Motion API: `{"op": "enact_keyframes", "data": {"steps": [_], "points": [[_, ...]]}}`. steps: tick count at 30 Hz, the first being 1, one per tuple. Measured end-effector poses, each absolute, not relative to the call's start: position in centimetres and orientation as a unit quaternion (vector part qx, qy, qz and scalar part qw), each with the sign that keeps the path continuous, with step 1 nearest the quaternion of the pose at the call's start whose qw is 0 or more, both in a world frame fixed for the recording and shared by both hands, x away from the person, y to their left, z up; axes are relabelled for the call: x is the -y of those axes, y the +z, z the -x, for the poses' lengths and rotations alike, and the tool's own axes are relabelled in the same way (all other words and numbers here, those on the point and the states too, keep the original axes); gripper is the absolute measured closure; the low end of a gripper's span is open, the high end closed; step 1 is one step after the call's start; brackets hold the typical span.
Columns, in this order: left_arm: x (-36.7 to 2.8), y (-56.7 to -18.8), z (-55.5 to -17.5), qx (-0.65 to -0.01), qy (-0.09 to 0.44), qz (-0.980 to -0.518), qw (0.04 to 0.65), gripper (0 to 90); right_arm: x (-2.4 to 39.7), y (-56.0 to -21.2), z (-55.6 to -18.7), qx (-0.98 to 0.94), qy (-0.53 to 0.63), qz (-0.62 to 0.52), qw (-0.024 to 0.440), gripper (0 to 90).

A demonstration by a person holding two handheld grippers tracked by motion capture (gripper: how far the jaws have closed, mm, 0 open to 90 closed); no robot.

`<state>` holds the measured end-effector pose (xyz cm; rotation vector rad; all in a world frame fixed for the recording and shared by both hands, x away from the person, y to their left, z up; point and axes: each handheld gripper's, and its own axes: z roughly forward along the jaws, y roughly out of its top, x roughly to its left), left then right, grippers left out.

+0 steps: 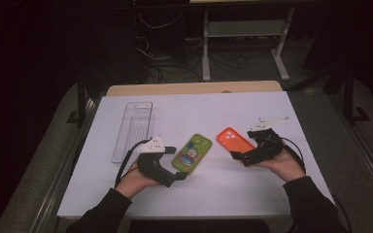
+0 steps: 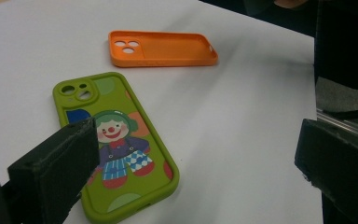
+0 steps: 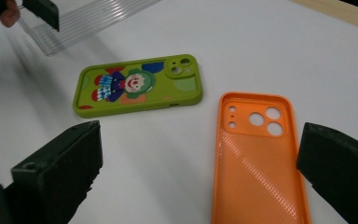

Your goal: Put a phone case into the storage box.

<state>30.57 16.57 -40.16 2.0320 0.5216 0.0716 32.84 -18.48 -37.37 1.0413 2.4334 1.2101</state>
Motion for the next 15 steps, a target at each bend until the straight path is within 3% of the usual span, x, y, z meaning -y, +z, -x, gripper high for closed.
{"op": "enact_keyframes", "data": {"steps": [15], "points": [[-16.0, -40.6, -30.2, -0.208, 0.022, -0.843, 0.496, 0.0, 18.4, -36.2, -35.4, -0.829, 0.409, -0.363, 0.12, 0.0]]}}
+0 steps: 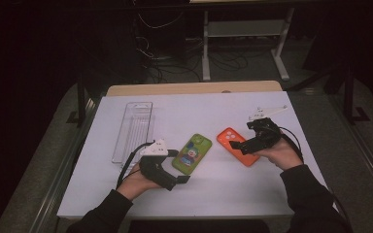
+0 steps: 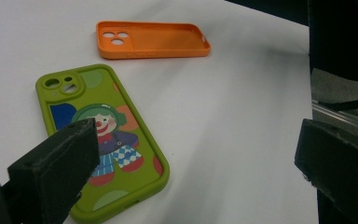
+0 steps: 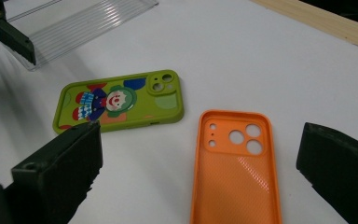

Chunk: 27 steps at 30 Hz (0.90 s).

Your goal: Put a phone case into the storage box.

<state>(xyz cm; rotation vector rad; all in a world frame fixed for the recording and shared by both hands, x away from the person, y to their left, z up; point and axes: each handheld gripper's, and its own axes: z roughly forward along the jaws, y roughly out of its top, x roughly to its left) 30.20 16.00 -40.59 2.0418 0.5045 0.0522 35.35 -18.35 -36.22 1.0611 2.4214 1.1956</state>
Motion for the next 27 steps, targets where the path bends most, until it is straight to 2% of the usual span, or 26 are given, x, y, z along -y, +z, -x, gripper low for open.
{"op": "enact_keyframes", "data": {"steps": [21, 27], "points": [[-16.1, -40.7, -30.3, -0.211, 0.016, -0.843, 0.495, 0.0, 18.2, -34.6, -39.5, -0.815, 0.403, -0.395, 0.131, 0.0], [-16.2, -40.6, -30.3, -0.213, 0.015, -0.844, 0.492, 0.0, 18.3, -34.8, -40.2, -0.805, 0.382, -0.425, 0.158, 0.0]]}}
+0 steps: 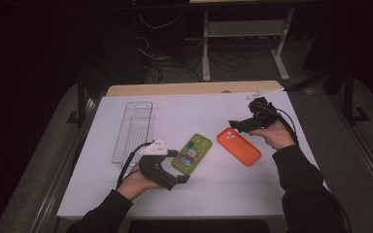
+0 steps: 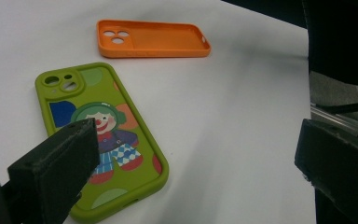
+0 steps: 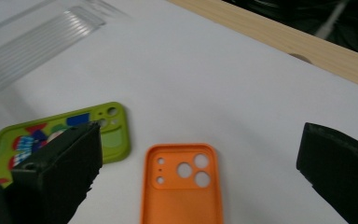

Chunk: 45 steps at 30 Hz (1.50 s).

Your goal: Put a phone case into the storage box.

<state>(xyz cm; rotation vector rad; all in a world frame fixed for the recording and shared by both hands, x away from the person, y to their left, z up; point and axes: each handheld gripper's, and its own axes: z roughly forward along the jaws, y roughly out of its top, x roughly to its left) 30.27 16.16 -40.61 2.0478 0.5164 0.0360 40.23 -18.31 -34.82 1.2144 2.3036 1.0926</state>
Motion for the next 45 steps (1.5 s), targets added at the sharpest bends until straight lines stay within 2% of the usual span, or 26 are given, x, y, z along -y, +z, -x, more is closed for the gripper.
{"op": "enact_keyframes", "data": {"steps": [16, 45], "points": [[-16.1, -40.8, -30.3, -0.21, 0.012, -0.845, 0.491, 0.0, 18.8, -36.0, -40.4, -0.805, 0.356, -0.445, 0.162, 0.0], [-16.2, -41.0, -30.3, -0.218, 0.004, -0.842, 0.493, 0.0, 18.8, -40.0, -38.4, -0.832, 0.335, -0.429, 0.108, 0.0]]}}
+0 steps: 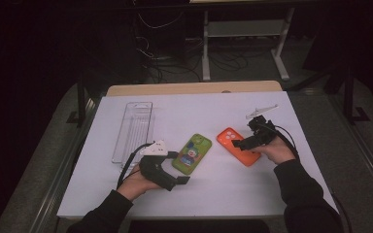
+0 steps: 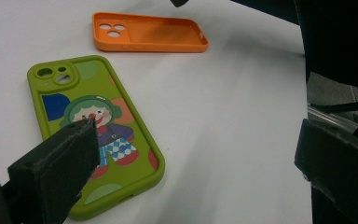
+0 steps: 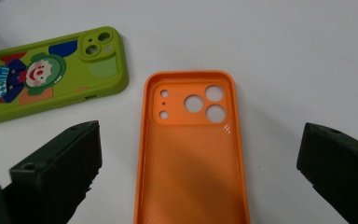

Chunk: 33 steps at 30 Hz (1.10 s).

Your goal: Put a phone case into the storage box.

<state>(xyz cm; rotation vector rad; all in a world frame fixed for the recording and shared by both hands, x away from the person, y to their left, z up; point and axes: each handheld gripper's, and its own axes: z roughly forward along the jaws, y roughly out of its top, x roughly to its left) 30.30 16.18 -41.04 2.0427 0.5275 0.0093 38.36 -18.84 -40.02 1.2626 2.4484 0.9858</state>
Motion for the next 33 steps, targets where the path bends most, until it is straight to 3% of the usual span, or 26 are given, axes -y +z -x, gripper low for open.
{"op": "enact_keyframes", "data": {"steps": [33], "points": [[-16.2, -41.2, -30.3, -0.218, -0.001, -0.847, 0.485, 0.0, 19.1, -44.1, -36.2, -0.856, 0.271, -0.429, 0.098, 1.7]]}}
